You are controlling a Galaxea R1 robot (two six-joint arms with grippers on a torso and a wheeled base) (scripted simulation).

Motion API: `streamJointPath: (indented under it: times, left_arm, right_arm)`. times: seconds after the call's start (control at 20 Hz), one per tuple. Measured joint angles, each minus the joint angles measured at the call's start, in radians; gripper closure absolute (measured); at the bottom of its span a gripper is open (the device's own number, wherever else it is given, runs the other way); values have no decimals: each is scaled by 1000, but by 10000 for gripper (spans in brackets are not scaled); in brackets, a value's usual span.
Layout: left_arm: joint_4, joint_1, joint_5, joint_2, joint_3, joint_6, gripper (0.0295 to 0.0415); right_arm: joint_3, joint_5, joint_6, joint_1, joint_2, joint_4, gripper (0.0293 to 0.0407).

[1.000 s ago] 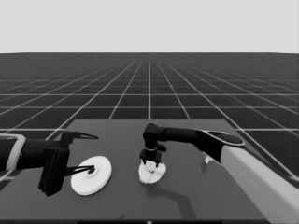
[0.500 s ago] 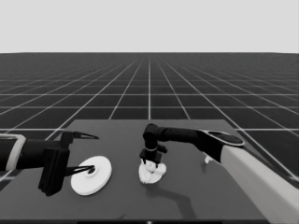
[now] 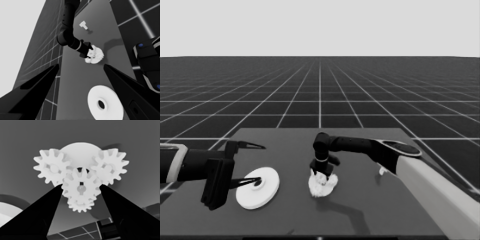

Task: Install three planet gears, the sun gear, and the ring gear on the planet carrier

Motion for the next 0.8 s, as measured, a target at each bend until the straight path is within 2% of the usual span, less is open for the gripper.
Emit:
streamJointPath:
  times: [0.8]
  left_arm:
    - [0, 0, 0, 0, 0, 0, 326]
  right_arm:
    - [0, 0, 168, 0, 0, 0, 391]
